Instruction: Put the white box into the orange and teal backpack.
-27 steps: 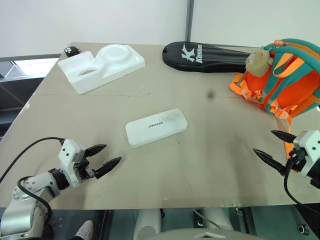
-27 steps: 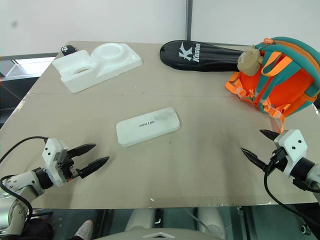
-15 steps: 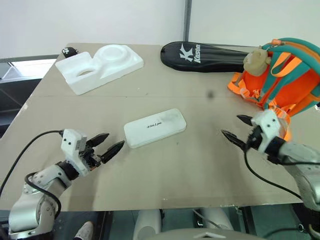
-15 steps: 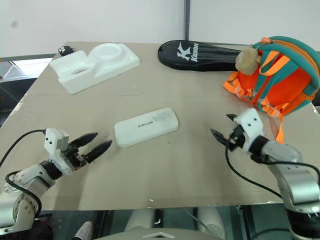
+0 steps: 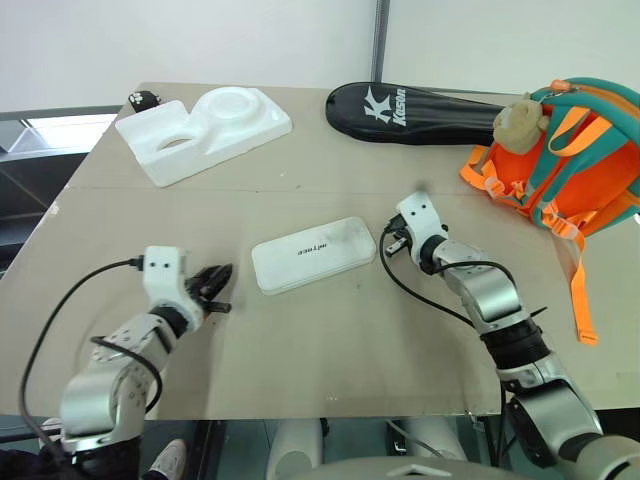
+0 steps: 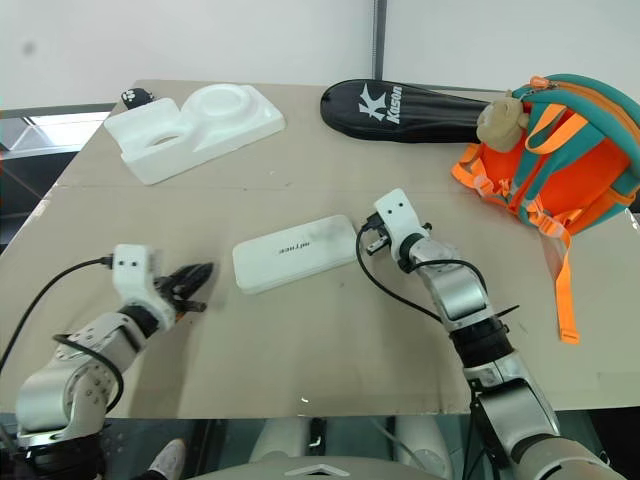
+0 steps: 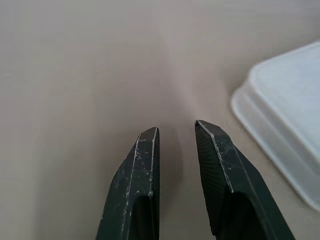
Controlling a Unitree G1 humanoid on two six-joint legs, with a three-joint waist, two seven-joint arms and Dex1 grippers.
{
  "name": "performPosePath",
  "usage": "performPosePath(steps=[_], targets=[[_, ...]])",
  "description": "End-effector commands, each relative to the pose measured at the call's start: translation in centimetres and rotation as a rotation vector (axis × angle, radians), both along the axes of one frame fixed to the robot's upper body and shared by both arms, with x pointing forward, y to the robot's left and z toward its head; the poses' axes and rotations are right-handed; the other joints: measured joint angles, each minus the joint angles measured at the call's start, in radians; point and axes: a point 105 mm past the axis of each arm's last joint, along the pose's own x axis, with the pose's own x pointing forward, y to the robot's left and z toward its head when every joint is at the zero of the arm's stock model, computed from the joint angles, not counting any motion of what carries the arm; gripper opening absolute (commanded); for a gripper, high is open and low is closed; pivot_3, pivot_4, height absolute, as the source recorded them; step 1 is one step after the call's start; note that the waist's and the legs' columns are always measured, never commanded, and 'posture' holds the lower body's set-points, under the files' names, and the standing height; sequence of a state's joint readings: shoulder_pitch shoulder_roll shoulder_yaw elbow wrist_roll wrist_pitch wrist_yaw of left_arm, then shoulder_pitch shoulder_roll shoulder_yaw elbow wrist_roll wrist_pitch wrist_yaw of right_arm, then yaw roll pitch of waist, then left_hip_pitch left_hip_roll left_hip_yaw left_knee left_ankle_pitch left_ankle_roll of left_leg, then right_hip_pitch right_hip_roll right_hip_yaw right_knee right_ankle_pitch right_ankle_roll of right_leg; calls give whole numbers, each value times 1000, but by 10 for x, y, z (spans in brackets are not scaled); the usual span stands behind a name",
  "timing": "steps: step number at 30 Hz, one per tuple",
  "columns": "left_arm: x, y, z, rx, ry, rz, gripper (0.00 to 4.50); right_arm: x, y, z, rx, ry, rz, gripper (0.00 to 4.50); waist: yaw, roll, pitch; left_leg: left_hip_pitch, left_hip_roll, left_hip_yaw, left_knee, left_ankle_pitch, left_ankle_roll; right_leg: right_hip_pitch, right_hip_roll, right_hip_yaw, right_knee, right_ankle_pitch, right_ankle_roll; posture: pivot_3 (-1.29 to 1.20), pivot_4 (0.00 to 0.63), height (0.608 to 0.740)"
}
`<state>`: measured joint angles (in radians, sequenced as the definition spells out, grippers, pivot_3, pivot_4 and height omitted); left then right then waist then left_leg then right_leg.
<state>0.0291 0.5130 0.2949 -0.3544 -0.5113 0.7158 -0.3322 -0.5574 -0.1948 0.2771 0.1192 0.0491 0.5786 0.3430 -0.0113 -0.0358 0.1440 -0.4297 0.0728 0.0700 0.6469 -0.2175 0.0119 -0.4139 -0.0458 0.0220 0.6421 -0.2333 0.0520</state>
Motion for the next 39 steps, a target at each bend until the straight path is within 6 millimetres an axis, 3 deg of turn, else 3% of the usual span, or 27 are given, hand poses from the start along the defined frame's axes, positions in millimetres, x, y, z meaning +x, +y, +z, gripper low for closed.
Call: performPosePath(steps=[1,3,8,14,16,22,23,26,30,34,39], targets=[[5,-17,16,107,-64,-107,1128,-20,15,5,5,0,157,44,-2,0,0,0,0,0,-1,0,0,0,0,0,0,0,0,0,150,740],[8,-21,16,170,-82,-146,1128,-28,12,4,-1,6,173,44,-1,0,0,1,0,-1,-2,0,0,-1,0,-1,0,0,0,0,150,740],[10,-55,21,150,-110,-339,1128,-53,-12,8,21,28,147,44,4,1,0,0,0,-1,-3,0,0,-1,0,-2,0,-1,-1,0,150,740],[8,-60,16,158,-80,-423,1128,-72,-41,0,-15,68,72,44,-2,1,0,1,0,-1,-2,0,0,-1,0,-2,0,-2,-3,0,150,740],[7,-54,16,101,-45,-426,1633,-72,-52,-6,-61,66,36,0,-3,1,0,1,0,-1,-2,0,0,-1,0,-2,0,-2,-3,0,150,740],[-4,-7,26,-21,51,-375,4271,-70,-84,-4,-145,32,-14,0,-1,0,0,1,0,-1,0,0,0,0,0,-2,0,-2,-4,0,150,740],[-9,-2,29,-84,87,-387,4443,-69,-89,-2,-155,25,-16,0,-1,0,0,1,0,-1,0,0,0,0,0,-2,0,-2,-4,0,150,740],[-30,-3,35,-334,285,-482,4443,-68,-95,2,-168,11,0,0,-1,0,1,0,0,-1,0,0,0,0,-1,-2,0,-3,-3,0,150,740],[-41,-3,29,-466,479,-499,4443,-65,-93,5,-178,-5,40,0,-1,1,1,1,0,-2,0,0,0,0,-1,-3,0,-3,-3,0,150,740],[-21,-24,20,-604,574,-508,4443,-57,-79,2,-234,-27,134,0,2,1,1,2,0,-2,1,0,0,1,0,-3,1,-3,-3,0,150,740],[-6,-36,2,-617,608,-495,4443,-45,-63,0,-263,-39,194,0,-3,0,1,1,-1,-3,2,0,0,1,0,-3,1,-2,-2,0,150,740]])
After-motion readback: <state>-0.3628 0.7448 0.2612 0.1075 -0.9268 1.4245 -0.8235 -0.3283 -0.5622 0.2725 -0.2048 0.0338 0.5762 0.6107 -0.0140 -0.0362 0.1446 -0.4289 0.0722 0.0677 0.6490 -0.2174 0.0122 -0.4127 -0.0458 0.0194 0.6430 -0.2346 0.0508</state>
